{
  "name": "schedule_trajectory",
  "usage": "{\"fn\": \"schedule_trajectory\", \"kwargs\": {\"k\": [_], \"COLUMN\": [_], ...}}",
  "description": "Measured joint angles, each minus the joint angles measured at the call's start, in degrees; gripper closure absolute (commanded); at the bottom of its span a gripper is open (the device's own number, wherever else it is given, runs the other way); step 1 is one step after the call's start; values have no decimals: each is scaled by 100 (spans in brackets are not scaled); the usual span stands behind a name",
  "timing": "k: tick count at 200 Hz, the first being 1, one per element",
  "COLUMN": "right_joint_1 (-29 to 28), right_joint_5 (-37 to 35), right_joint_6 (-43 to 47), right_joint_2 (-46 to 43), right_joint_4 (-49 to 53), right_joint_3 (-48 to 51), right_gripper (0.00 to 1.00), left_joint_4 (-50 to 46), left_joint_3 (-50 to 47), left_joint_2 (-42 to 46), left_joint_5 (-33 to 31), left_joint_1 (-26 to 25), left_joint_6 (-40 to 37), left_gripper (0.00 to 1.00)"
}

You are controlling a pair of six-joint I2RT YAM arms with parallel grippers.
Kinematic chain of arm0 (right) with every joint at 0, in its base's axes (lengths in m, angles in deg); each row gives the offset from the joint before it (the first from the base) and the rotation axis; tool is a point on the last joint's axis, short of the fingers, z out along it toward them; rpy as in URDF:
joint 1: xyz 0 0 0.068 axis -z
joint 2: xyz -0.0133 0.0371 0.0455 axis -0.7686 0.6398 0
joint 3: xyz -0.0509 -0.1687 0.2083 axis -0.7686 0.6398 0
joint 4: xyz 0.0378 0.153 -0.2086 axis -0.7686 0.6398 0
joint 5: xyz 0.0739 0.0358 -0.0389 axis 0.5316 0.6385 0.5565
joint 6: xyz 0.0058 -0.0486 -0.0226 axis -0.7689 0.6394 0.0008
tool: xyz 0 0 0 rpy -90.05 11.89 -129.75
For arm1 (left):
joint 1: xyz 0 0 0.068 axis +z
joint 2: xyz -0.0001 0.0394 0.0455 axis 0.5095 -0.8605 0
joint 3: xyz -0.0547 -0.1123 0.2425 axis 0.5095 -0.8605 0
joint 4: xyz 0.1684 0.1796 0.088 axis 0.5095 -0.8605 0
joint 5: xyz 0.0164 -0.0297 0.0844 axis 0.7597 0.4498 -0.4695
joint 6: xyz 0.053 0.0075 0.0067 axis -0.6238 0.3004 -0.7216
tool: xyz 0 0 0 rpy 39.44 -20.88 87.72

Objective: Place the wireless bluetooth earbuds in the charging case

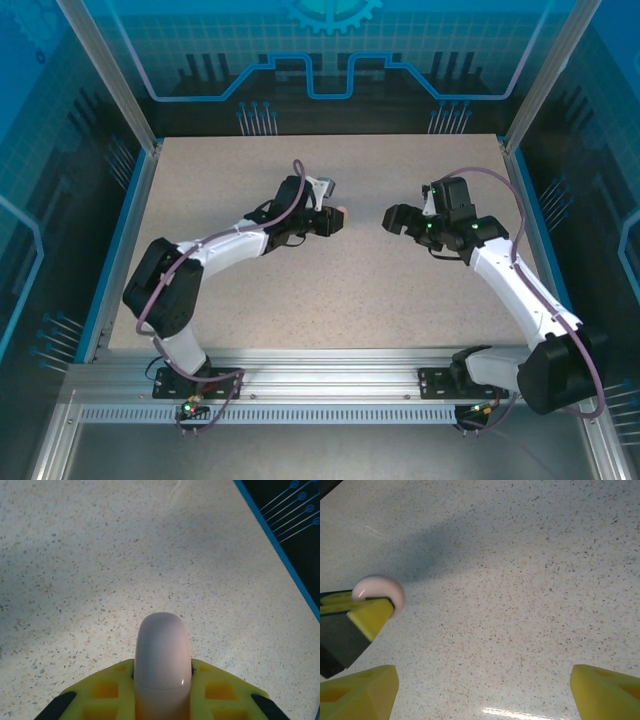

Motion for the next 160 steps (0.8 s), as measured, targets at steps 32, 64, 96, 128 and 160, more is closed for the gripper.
{"fn": "schedule_trajectory", "kwargs": {"k": [32, 64, 96, 128, 160], "right_joint_1": [0, 0, 0, 0, 0], "right_joint_5": [-44, -81, -90, -90, -103], "right_joint_6": [-4, -2, -4, -4, -4], "right_joint_2": [0, -2, -66, -107, -109], "right_joint_4": [4, 11, 39, 63, 72], "right_joint_3": [0, 0, 0, 0, 0], "right_gripper": [10, 10, 10, 10, 10], "left_joint_4": [-680, -1259, -1661, -2009, -2258], "left_joint_3": [745, 1309, 1519, 1751, 1836], "left_joint_2": [-625, -1123, -1440, -1738, -1906], "left_joint_5": [81, 83, 81, 83, 83], "left_joint_1": [28, 90, 243, 442, 603], "left_joint_6": [11, 11, 50, 55, 55], "left_gripper": [100, 100, 100, 99, 96]}}
